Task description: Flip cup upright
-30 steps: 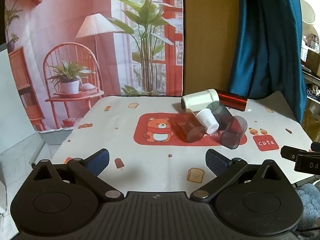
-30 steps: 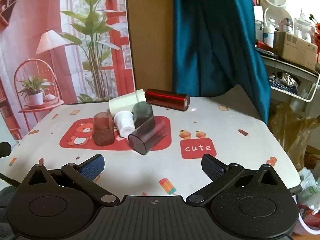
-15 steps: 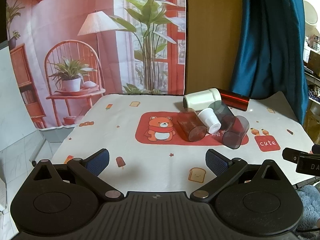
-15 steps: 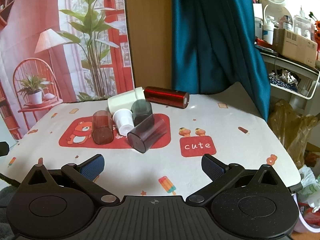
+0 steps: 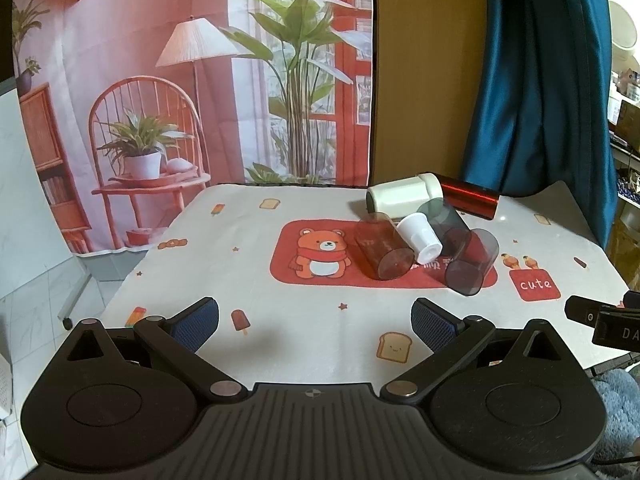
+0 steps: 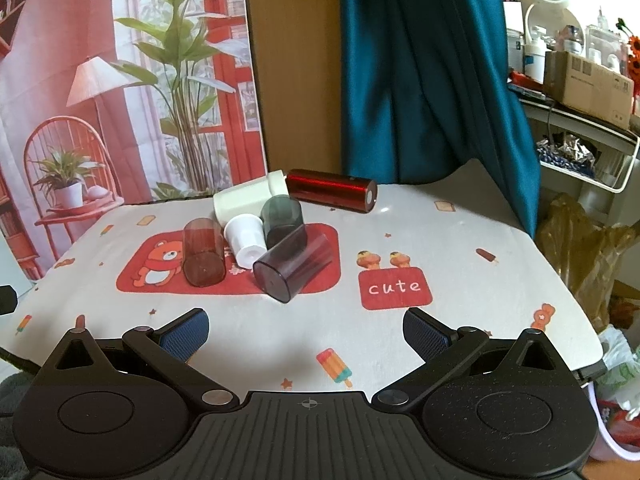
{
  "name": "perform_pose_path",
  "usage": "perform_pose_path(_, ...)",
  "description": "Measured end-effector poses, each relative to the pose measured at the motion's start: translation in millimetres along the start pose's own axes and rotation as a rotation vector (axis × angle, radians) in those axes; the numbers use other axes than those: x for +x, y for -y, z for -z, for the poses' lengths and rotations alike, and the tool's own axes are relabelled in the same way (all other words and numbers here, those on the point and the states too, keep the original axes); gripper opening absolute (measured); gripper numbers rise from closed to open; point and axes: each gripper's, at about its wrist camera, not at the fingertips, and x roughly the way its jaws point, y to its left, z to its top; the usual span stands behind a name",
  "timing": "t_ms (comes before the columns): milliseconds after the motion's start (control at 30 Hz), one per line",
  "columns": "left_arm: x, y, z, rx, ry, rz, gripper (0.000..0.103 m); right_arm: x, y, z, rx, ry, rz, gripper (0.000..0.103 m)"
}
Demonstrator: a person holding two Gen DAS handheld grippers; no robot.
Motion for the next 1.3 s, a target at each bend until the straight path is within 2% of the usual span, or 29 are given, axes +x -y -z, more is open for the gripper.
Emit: perform_pose_path(1300,1.6,-2.4,-1.6,-0.003,-0.006,0.002,0.103,1.9,-1.1,3.6,0.002,-0.006,0.000,0.103)
